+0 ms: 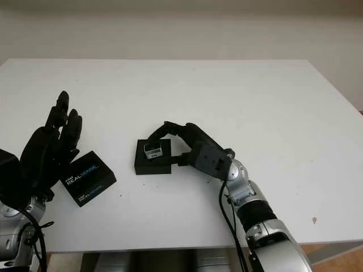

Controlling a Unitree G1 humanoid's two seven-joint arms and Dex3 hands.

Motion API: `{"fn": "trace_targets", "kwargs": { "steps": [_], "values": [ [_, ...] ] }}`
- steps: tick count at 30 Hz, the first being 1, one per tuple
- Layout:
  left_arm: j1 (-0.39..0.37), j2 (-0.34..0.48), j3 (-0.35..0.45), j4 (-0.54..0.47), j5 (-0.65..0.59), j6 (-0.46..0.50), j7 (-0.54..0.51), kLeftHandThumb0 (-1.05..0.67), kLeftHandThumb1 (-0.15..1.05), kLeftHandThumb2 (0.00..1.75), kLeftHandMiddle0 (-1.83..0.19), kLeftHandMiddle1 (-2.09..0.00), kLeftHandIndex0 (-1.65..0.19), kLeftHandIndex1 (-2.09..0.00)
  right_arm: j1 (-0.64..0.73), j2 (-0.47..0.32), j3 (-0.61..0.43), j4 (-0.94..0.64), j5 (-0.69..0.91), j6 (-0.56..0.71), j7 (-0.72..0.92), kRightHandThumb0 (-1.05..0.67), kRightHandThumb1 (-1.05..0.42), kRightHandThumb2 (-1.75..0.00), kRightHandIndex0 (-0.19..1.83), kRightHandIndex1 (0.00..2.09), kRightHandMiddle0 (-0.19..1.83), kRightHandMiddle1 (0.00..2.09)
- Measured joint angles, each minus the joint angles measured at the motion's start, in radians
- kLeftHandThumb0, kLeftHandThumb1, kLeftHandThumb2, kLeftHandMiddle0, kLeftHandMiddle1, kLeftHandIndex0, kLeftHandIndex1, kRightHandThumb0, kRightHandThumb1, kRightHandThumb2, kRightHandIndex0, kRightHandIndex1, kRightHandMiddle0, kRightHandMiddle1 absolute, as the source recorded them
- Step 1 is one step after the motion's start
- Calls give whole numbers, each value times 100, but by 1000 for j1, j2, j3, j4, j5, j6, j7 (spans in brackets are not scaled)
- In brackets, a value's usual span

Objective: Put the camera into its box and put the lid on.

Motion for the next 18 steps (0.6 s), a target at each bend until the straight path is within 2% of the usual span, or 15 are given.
{"fn": "trace_targets", "kwargs": {
  "steps": [7, 18],
  "values": [
    [1, -1, 0, -10, 0, 1, 1, -69, 105, 49, 19, 0, 19, 0, 2, 0, 4, 12, -9, -21, -22, -51, -101, -6, 26, 7, 40, 135],
    [2, -1, 0, -12, 0, 1, -1, -71, 105, 49, 19, 0, 19, 0, 3, 0, 7, 21, -31, -58, -48, -48, -100, -5, 31, 8, 38, 149]
  ]
}}
